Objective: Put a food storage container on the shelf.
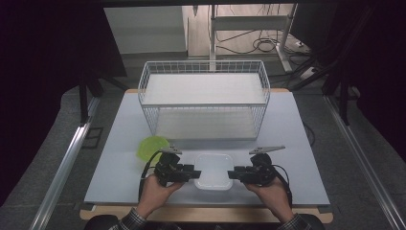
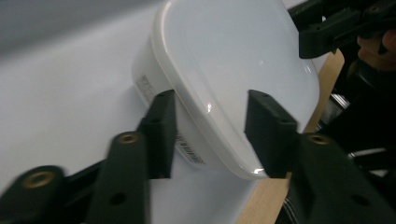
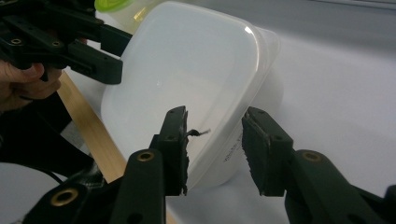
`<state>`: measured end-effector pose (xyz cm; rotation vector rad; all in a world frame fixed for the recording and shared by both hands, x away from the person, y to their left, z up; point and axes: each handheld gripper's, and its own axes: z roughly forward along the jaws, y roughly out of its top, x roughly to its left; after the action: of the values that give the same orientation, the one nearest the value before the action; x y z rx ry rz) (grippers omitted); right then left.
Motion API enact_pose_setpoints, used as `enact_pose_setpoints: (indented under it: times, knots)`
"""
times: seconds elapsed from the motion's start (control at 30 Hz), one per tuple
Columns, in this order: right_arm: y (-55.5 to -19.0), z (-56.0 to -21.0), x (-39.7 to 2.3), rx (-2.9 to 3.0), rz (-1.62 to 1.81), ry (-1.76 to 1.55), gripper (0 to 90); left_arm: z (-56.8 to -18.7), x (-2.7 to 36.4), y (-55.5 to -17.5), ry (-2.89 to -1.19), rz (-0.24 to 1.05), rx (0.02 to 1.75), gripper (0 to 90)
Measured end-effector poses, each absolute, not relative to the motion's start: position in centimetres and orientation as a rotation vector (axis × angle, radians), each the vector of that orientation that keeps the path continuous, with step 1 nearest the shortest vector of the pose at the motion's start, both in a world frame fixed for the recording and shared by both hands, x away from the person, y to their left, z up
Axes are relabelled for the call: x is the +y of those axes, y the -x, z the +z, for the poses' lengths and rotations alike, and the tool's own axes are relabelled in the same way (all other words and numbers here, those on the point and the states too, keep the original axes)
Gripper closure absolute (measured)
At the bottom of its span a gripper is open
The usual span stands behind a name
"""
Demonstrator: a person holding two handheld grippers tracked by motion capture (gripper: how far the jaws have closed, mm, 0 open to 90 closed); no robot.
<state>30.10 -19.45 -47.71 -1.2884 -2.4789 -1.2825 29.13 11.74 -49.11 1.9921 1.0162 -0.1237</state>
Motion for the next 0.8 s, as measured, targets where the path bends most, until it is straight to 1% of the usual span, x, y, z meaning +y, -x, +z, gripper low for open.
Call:
enact_pose_setpoints:
  times: [0.2,0.33,0.5,0.6,0.73,0.8]
  knots:
    - [-29.8,-47.7,-19.6,-2.422,-1.302,1.339,68.2,-49.0,11.8,-28.3,-1.962,-0.100,1.055,63.6]
    - [-29.6,-47.5,-19.7,-2.383,-1.344,1.374,75.1,-48.7,11.8,-27.8,-1.929,-0.035,1.071,69.3]
    - [-29.7,-47.3,-19.9,-2.368,-1.367,1.389,79.7,-48.8,11.9,-27.7,-1.880,-0.001,1.090,74.5]
    - [-29.5,-47.1,-19.5,-2.435,-1.383,1.381,80.2,-48.9,12.0,-27.8,-1.867,0.010,1.097,77.1]
    - [-29.6,-47.1,-19.3,-2.457,-1.395,1.380,80.2,-49.2,12.2,-27.9,-1.836,0.003,1.108,77.9]
    - [-29.7,-47.2,-19.1,-2.460,-1.411,1.383,80.3,-49.2,12.2,-28.0,-1.839,0.023,1.112,78.0]
